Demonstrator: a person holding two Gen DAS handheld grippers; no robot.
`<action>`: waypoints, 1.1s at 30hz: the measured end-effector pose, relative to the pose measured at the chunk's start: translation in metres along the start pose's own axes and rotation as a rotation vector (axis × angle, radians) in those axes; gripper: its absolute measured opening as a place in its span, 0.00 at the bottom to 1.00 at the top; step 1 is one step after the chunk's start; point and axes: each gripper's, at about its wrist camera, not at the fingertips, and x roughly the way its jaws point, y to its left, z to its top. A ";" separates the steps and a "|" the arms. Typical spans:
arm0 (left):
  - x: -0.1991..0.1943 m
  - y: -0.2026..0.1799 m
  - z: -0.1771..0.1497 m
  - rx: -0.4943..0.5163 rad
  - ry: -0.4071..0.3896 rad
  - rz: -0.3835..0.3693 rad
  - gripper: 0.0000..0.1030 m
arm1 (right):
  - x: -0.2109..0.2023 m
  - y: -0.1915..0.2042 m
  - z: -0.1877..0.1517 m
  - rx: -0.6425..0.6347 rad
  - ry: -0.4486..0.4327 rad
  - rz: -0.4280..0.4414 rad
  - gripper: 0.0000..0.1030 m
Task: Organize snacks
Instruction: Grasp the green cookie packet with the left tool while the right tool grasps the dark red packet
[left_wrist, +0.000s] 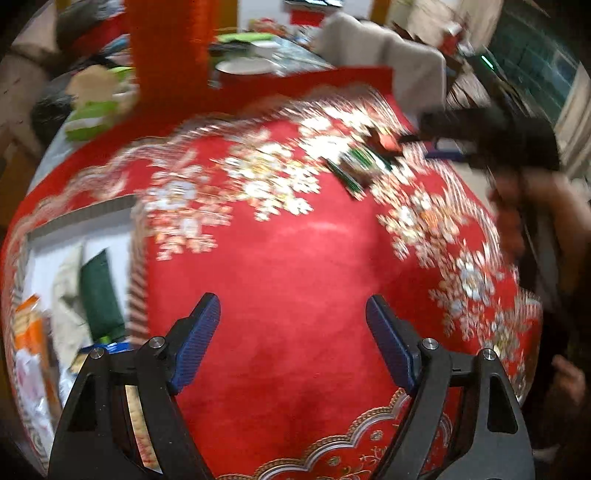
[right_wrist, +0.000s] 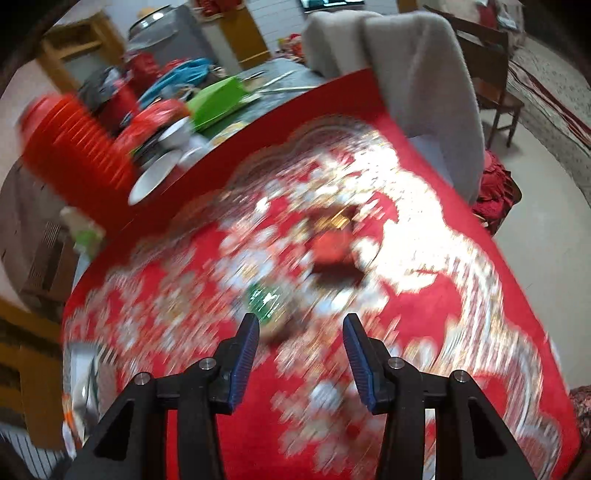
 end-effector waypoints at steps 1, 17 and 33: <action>0.002 -0.002 0.000 0.008 0.005 0.003 0.79 | 0.007 -0.002 0.010 -0.007 0.008 0.006 0.46; 0.074 -0.024 0.089 0.088 0.078 -0.060 0.79 | 0.070 0.002 0.053 -0.194 0.078 -0.118 0.31; 0.165 -0.081 0.155 0.338 0.144 -0.106 0.79 | -0.003 -0.054 -0.059 -0.079 0.038 -0.084 0.31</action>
